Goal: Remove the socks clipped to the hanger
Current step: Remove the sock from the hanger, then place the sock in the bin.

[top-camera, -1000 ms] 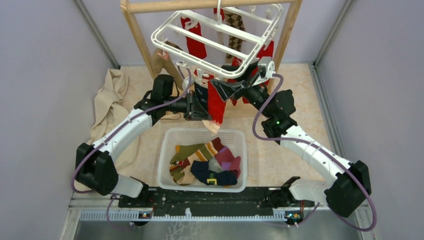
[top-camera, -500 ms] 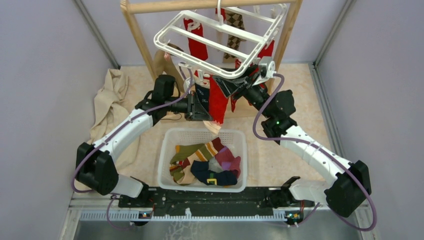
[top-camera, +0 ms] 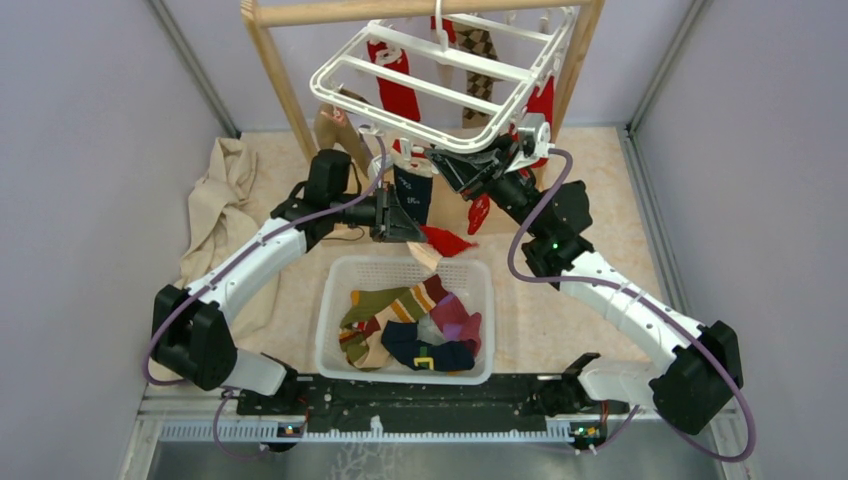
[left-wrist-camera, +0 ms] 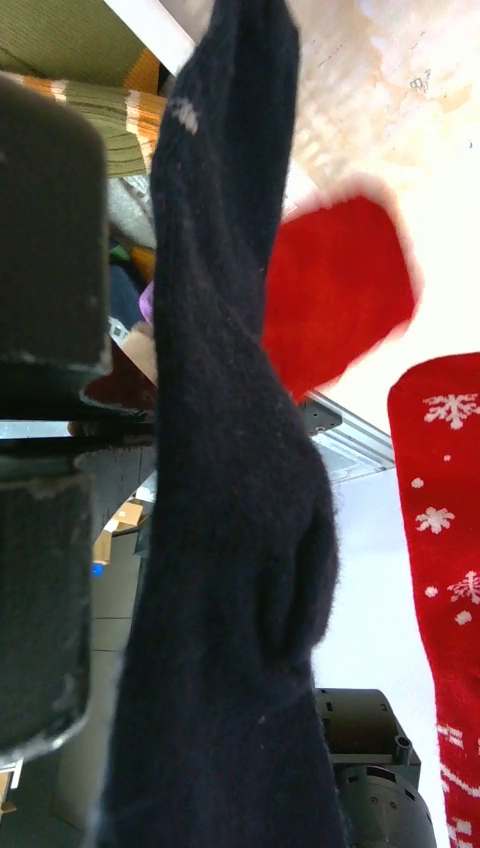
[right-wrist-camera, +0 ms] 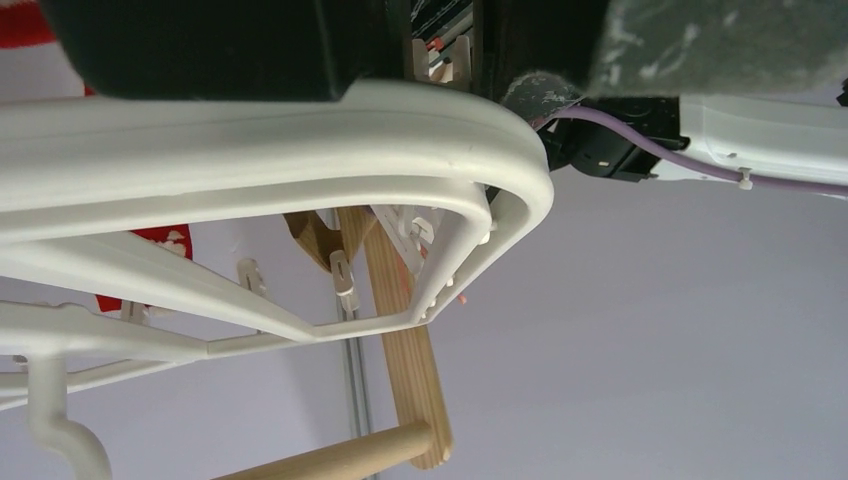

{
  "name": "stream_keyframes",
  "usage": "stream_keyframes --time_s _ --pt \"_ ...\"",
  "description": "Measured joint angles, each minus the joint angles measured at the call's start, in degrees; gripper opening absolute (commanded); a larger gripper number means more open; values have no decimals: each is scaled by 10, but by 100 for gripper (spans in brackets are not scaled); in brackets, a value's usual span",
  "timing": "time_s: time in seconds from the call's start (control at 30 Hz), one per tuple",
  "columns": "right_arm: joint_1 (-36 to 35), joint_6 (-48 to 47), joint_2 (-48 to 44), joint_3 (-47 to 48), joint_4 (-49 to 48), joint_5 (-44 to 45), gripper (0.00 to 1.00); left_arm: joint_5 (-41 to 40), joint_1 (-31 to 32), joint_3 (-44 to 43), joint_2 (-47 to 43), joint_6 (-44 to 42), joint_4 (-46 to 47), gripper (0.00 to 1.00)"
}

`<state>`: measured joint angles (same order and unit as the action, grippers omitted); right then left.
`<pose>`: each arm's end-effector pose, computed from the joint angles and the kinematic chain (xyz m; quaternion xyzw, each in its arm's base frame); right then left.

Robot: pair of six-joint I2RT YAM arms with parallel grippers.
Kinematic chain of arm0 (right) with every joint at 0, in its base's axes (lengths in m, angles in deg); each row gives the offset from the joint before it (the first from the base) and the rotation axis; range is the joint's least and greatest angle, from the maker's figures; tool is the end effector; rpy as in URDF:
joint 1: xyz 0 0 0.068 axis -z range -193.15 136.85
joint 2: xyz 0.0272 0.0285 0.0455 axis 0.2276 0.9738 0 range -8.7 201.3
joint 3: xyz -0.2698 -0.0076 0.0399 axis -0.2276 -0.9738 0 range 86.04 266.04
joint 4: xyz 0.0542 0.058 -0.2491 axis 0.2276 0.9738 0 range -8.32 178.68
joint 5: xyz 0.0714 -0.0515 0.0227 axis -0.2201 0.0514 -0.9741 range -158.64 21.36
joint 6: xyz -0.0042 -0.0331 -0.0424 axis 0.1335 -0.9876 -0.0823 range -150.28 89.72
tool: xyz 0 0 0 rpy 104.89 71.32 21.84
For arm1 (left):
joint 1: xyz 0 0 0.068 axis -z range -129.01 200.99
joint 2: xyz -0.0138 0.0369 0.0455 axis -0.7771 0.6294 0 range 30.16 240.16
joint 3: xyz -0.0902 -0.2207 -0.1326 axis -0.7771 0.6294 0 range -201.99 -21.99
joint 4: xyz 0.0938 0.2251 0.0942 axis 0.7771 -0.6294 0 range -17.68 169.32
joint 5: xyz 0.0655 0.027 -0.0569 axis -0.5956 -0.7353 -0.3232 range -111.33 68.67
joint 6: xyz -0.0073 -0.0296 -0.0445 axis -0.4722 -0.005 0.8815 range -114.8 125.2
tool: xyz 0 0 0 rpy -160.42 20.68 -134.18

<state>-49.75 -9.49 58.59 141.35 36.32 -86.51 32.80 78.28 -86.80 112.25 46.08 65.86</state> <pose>0.2025 0.1640 0.4242 -0.1998 0.4453 0.4822 0.7275 0.2684 -0.1709 0.3110 0.1318 0.7952 -0.5743 0.1431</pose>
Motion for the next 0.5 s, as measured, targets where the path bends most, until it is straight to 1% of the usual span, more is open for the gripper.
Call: stream_keyframes --time_s 0.17,0.23,0.27,0.3,0.43,0.47,0.5 --pt "0 0 0 4 10 0 1 0 1 0 -6 3 0 0" --pt "0 2 0 4 12 0 17 0 1 3 -16 7 0 0" --pt "0 3 0 4 14 0 34 1 1 6 -24 10 1 0" --pt "0 4 0 4 16 0 40 1 2 11 -35 12 2 0" --pt "0 13 -1 3 31 7 50 4 4 31 -77 24 6 0" --pt "0 14 -1 2 35 7 55 5 5 34 -85 26 6 0" --pt "0 16 -2 2 38 7 62 5 6 38 -95 30 7 0"
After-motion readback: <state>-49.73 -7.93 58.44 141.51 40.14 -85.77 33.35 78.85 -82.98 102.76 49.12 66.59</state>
